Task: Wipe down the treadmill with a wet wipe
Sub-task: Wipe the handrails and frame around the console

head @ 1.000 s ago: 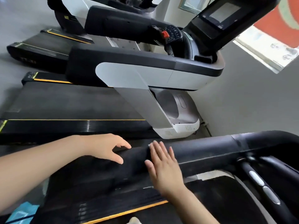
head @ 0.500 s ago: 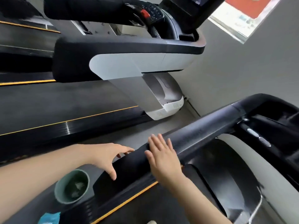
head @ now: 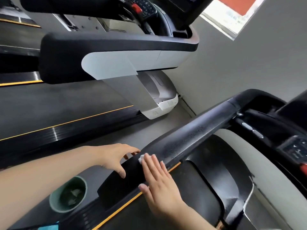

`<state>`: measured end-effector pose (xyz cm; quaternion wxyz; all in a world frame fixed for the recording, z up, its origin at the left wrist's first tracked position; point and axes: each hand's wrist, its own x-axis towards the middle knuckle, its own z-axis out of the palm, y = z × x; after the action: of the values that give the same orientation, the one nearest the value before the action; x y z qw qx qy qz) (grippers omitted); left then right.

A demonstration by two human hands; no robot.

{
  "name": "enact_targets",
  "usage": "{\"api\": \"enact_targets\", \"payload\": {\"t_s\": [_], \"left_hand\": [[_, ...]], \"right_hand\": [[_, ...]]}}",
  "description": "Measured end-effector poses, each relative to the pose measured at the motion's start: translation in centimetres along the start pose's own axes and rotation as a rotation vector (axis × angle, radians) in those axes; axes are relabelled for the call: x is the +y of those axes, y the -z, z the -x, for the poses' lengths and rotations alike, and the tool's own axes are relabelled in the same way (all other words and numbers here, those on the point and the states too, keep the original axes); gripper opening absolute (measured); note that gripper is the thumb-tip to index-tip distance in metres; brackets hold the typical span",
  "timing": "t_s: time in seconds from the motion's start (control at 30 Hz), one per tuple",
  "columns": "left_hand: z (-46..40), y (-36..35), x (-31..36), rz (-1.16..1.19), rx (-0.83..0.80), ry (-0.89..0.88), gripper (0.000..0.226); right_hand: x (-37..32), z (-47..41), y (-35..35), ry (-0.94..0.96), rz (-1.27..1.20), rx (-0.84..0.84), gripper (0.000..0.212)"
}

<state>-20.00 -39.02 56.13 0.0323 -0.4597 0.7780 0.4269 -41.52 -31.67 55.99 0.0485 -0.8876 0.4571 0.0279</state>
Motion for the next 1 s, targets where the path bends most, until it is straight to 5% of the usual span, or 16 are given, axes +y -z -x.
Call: {"api": "enact_targets", "payload": {"t_s": [0.07,0.27,0.5,0.7,0.83,0.93,1.0], "left_hand": [[0.0,-0.2,-0.3,0.011,-0.008,0.001,0.094],[-0.2,-0.5,-0.7,0.056,-0.02,-0.004,0.091],[-0.3,-1.0,-1.2,0.052,0.001,-0.012,0.093],[0.0,-0.6,-0.5,0.02,-0.019,0.004,0.093],[-0.3,0.2,0.2,-0.074,-0.032,-0.001,0.108],[-0.9,0.8,0.7,-0.094,-0.096,0.0,0.108],[-1.0,1.0,0.7,-0.072,-0.129,0.019,0.105]], "right_hand": [[0.8,0.5,0.2,0.029,0.061,-0.004,0.057],[7.1,-3.8,1.8,-0.455,-0.077,0.089,0.064],[-1.2,0.4,-0.4,0.095,0.088,0.025,0.063],[5.0,-2.4,0.6,-0.53,-0.136,0.172,0.08],[-2.2,0.1,-1.9,-0.324,-0.212,0.152,0.068],[-3.4,1.8,-2.6,-0.039,-0.007,0.103,0.061],[-0.9,0.6,-1.3,-0.091,0.067,0.102,0.059]]}}
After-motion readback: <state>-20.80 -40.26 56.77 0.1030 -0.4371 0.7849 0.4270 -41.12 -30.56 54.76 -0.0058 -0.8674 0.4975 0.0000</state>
